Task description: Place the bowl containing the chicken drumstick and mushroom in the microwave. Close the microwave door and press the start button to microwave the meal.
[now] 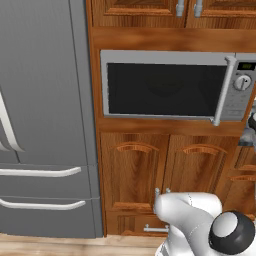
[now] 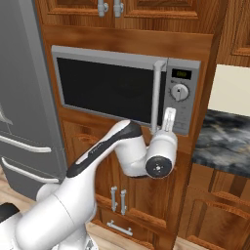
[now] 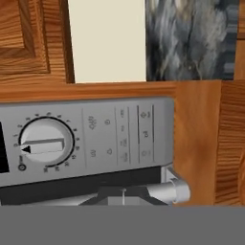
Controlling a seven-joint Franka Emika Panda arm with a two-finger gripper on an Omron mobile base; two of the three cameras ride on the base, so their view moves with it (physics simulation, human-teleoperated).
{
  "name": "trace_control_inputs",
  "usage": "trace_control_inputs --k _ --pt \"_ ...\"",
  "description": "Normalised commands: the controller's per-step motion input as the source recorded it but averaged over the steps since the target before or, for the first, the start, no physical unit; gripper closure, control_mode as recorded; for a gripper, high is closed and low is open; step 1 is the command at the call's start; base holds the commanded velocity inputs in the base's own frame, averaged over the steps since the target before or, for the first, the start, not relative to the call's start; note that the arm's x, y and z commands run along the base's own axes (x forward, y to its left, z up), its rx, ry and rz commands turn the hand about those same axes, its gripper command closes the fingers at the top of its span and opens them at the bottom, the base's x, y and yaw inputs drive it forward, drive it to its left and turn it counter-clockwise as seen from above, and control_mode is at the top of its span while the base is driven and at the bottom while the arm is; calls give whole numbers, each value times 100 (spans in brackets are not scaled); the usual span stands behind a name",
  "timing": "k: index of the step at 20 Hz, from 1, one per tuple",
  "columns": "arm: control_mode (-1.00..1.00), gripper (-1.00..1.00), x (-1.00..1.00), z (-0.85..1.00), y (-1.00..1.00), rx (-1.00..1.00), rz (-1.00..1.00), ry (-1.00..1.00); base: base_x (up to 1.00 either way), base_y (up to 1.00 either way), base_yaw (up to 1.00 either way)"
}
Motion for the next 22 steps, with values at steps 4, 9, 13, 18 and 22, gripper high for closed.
trace_control_inputs --k 4,9,13,18,22 --pt "-100 100 12 -3 -19 3 0 0 0 0 0" --pt "-100 100 12 -8 -17 2 0 0 0 0 0" --pt "-100 100 17 -17 -2 0 0 0 0 0 0" --pt "-100 100 24 -12 0 1 0 0 0 0 0" --pt "-100 100 25 -9 -4 2 0 0 0 0 0"
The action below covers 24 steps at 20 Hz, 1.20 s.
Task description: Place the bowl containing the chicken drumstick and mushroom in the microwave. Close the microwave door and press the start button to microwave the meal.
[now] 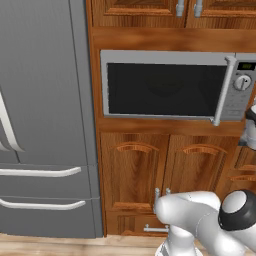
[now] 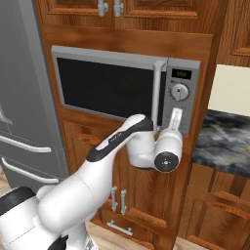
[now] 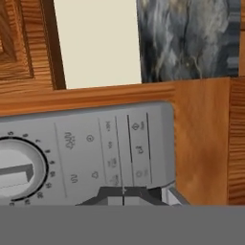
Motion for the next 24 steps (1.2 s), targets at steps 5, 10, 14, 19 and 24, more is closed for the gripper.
trace_control_inputs --k 5,10,14,19,24 --pt "-100 100 24 -10 -7 3 0 0 0 0 0" --pt "-100 100 21 -9 -13 3 0 0 0 0 0" --pt "-100 100 18 -9 -16 2 0 0 0 0 0" --pt "-100 100 16 -11 -17 2 0 0 0 0 0" --pt "-100 100 19 -14 -15 1 0 0 0 0 0"
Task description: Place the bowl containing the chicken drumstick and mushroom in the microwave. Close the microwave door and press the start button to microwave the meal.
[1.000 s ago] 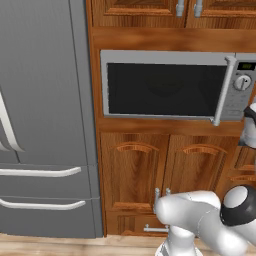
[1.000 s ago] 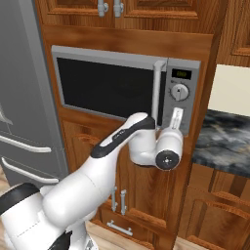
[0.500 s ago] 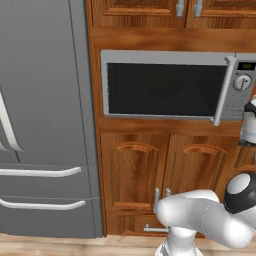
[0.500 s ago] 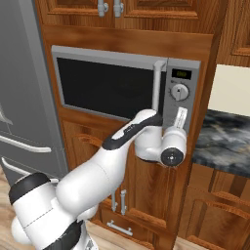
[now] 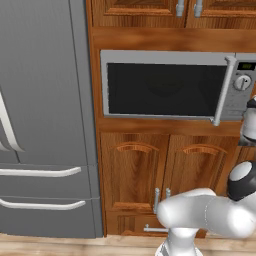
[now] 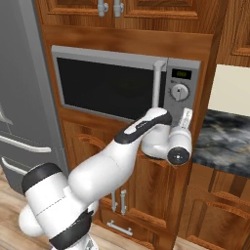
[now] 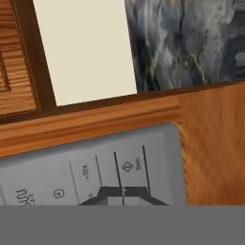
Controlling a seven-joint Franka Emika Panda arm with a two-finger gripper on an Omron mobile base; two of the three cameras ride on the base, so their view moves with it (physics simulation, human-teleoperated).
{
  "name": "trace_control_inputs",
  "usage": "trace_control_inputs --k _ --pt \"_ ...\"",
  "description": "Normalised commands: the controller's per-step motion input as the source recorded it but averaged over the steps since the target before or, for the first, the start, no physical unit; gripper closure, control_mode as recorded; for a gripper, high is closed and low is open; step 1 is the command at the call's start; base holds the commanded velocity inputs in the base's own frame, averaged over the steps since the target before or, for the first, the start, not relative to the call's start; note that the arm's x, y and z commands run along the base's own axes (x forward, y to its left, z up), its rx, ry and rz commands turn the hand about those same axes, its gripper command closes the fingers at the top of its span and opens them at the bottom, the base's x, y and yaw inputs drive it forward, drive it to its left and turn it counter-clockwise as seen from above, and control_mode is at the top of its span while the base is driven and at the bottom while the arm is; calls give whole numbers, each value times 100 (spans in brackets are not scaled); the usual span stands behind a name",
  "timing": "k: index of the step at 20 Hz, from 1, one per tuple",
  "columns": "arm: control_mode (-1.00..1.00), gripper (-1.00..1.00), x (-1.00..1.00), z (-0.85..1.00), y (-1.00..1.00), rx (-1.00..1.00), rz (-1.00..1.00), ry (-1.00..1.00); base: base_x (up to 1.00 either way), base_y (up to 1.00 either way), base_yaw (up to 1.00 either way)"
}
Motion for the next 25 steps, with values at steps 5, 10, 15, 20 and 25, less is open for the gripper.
trace_control_inputs --k 5,10,15,20,25 --pt "-100 100 26 -13 -10 1 0 0 0 0 0" --pt "-100 100 30 -13 -4 0 0 0 0 0 0" --pt "-100 100 33 -15 -5 0 0 0 0 0 0" --pt "-100 100 38 -9 -11 0 0 0 0 0 0" --pt "-100 100 57 -7 -8 0 -5 0 0 0 0"
